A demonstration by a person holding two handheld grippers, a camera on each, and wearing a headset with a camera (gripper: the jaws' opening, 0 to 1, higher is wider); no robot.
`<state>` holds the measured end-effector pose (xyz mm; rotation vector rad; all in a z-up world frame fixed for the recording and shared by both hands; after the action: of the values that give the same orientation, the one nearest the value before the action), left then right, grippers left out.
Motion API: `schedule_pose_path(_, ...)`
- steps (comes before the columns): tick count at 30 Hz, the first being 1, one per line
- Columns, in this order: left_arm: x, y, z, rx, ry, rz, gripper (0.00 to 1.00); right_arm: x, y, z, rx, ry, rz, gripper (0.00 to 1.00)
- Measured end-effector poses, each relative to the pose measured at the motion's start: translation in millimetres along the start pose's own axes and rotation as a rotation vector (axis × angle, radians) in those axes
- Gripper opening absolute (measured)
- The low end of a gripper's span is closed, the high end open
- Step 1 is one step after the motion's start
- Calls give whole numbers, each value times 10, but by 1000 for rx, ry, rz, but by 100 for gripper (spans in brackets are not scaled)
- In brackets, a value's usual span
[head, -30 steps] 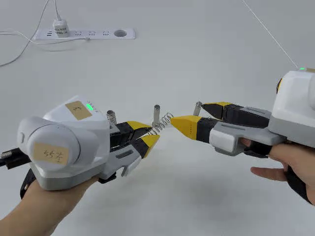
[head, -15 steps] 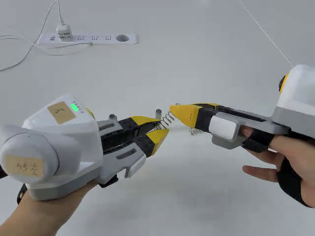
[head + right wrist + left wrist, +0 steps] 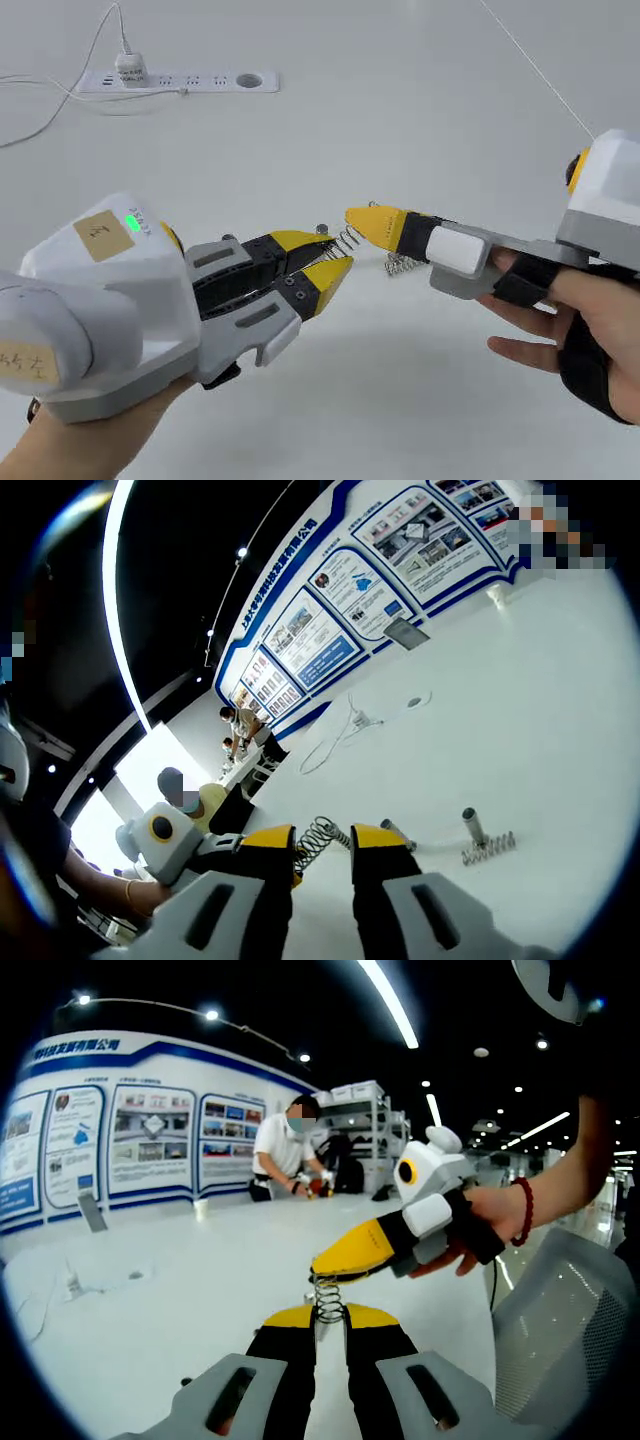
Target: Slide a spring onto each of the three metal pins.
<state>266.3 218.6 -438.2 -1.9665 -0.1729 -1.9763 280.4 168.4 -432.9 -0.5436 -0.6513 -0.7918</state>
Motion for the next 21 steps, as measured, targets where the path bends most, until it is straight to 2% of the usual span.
schedule_pose_path(13,28,-42,-9,0,13,0,10,40,5,90,42,36,-16,14)
schedule_pose_path(21,49,-42,-6,12,23,3,10,67,6,148,61,-9,-33,13)
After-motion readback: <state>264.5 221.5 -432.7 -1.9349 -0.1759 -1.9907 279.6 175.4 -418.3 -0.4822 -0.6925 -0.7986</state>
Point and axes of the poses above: the centre of the closed fingertips' face, and the gripper's own axes: y roughly forward along the fingers, z roughly to its left, x roughly out of its top, the point moved 2 cm from there along -y, roughly backward along the fingers, and after that the axes turned 3 degrees about y, right-handed, at the moved point
